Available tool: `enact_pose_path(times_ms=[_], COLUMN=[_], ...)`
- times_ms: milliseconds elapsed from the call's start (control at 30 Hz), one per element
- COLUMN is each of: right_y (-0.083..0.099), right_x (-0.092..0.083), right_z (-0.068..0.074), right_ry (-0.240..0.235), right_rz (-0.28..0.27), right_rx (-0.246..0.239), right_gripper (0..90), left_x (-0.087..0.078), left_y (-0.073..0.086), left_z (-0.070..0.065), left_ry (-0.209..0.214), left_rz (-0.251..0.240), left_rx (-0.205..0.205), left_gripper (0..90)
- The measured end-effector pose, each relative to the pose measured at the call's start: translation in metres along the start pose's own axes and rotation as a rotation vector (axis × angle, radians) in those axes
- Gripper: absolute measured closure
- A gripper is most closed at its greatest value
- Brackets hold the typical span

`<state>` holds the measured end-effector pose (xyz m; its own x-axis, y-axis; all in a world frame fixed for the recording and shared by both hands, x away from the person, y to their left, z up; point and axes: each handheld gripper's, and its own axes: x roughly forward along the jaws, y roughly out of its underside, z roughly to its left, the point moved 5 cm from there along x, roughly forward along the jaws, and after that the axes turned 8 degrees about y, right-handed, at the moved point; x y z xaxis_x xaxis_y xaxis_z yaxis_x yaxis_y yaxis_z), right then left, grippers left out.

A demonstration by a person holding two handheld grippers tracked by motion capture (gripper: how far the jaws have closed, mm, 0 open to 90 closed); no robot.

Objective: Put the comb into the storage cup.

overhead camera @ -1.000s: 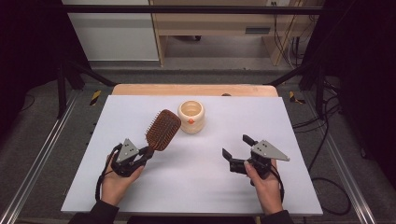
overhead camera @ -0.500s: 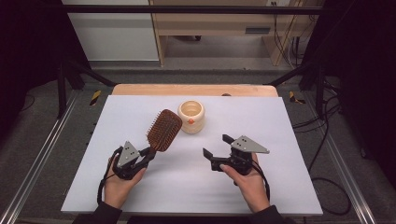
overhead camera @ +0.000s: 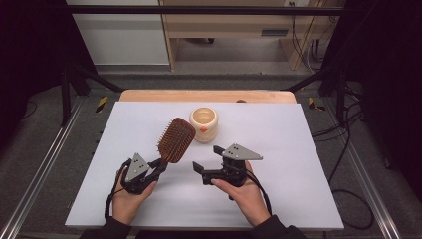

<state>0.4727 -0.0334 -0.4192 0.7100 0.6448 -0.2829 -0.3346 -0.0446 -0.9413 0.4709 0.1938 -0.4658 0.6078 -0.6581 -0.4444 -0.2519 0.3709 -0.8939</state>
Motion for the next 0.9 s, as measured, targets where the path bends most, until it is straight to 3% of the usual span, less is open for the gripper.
enact_pose_path(times_ms=[133, 367, 533, 767, 900], right_y=[-0.005, -0.009, -0.007, -0.014, -0.018], right_x=[0.004, 0.009, 0.016, 0.019, 0.021], right_z=[0.005, 0.018, 0.020, 0.021, 0.023], right_ry=[-0.024, -0.054, -0.057, -0.070, -0.073], right_rz=[-0.014, -0.018, -0.006, -0.021, -0.017], right_rx=[0.039, 0.039, 0.045, 0.089, 0.081], right_gripper=[10.5, 8.9, 9.7, 10.7, 10.9], left_x=[0.001, 0.006, 0.005, 0.005, 0.004], left_y=[-0.001, -0.003, -0.004, -0.005, -0.005], left_z=[-0.004, -0.010, -0.012, -0.014, -0.015], left_ry=[0.011, 0.017, 0.016, 0.014, 0.016], left_rz=[0.000, 0.000, -0.004, -0.011, -0.014], left_rx=[0.010, 0.027, 0.038, 0.041, 0.048], left_gripper=[72.6, 72.6, 72.6, 72.6, 72.6])
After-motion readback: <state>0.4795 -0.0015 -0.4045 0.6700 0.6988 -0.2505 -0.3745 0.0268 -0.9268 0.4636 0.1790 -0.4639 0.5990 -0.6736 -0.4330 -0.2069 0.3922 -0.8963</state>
